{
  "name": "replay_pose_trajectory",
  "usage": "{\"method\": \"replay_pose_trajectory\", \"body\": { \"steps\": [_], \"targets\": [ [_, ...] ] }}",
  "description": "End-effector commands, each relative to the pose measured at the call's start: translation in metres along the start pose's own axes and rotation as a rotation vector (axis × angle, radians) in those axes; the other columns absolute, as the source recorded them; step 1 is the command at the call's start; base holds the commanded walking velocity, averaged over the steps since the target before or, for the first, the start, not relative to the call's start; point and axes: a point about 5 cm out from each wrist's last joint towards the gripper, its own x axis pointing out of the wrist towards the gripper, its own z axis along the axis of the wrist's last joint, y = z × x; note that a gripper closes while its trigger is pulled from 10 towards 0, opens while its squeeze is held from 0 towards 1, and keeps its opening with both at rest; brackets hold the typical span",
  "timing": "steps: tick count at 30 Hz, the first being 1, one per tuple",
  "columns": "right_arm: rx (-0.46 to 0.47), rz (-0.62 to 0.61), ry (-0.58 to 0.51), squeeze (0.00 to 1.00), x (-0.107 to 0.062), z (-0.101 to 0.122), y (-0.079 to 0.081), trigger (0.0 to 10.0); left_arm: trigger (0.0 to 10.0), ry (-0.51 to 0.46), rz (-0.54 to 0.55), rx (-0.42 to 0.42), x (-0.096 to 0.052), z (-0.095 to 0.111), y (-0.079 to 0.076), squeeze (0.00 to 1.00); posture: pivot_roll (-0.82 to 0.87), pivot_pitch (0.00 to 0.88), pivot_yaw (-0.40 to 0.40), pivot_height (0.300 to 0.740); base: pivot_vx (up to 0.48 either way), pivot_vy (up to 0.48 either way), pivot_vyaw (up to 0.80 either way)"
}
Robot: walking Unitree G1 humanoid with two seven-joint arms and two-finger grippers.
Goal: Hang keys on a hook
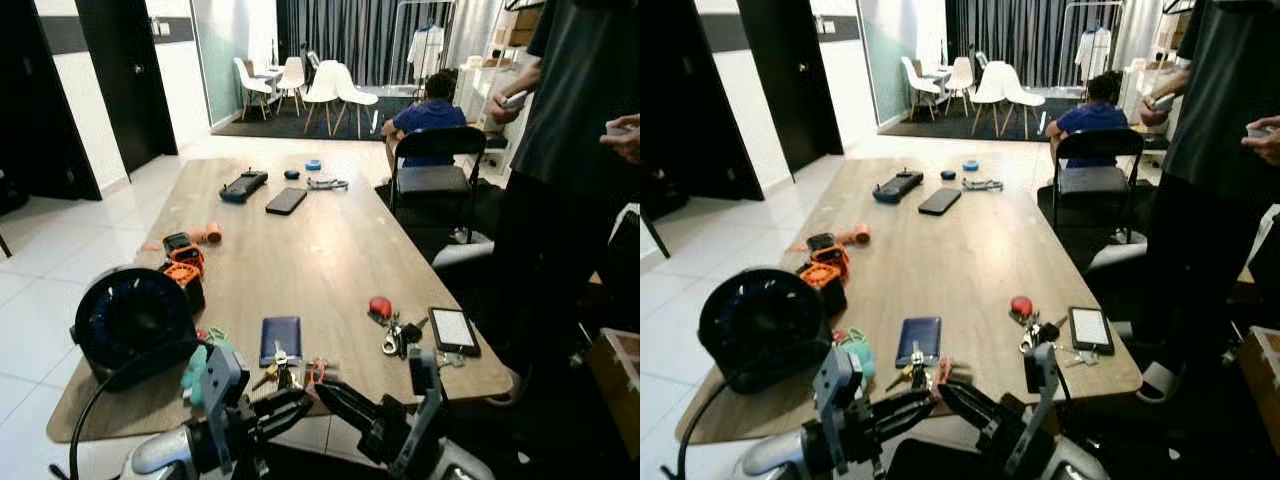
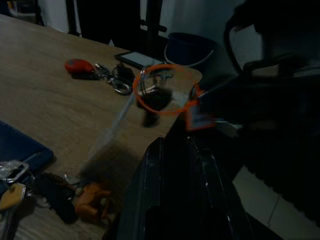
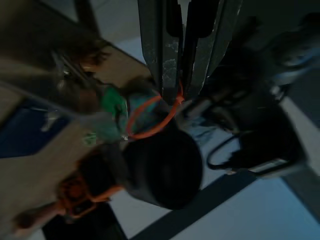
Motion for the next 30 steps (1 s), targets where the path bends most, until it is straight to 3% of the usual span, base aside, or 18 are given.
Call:
{"method": "replay_pose_trajectory", "body": {
  "steps": [1,12,19,30],
  "targets": [
    [0.023,0.046,-0.001,0.00,-0.002,0.004,0.008,10.0,10.0,0.030,-0.011,0.000,-0.008,-0.001,0.000,0.00,0.03,0.065,0.042,0.740,0.000,0.000,0.00],
    [0.059,0.150,0.158,0.00,-0.036,-0.001,0.040,10.0,10.0,0.066,0.011,0.018,-0.018,-0.007,0.004,0.00,0.03,0.065,0.041,0.740,0.000,0.000,0.00],
    [0.084,0.119,0.171,0.00,-0.045,-0.005,0.046,10.0,10.0,0.077,0.131,0.074,-0.015,-0.011,0.017,0.00,0.02,0.063,0.046,0.740,0.000,0.000,0.00],
    [0.118,0.057,0.252,0.00,-0.060,-0.022,0.046,10.0,10.0,0.203,0.110,0.127,-0.023,-0.030,0.015,0.00,0.02,0.058,0.047,0.740,0.000,0.000,0.00]
  ]
}}
